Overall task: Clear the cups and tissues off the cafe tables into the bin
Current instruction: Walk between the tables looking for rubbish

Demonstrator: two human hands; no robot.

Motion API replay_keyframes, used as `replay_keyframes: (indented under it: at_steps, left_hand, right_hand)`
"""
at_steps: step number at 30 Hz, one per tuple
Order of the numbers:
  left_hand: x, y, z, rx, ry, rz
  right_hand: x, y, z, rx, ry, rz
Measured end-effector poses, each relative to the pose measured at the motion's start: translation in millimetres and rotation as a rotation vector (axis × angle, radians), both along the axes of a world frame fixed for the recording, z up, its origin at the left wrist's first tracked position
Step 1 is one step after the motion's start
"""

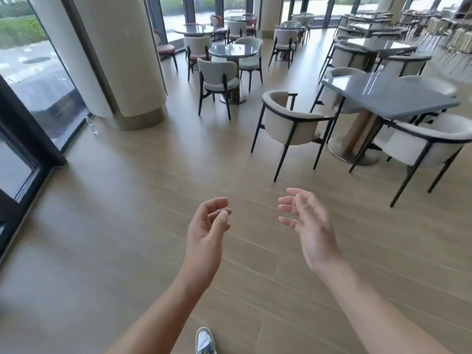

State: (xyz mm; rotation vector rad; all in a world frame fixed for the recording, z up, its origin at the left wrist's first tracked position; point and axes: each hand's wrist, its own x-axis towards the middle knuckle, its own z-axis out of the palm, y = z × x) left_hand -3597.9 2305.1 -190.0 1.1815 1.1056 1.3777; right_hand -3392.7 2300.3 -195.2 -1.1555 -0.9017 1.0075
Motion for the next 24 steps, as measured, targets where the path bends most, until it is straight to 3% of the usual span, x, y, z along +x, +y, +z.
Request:
replay_keyframes:
  at_steps: [11, 24]
  left_hand:
    - [-29, 230, 30, -0.004, -0.001, -0.114]
    - [44, 532, 8, 0.015, 0.005, -0.127]
  right_hand:
    - [-41, 211, 21, 0.057, -0.001, -0.096]
    - [25, 509, -7, 0.083, 0.055, -0.128]
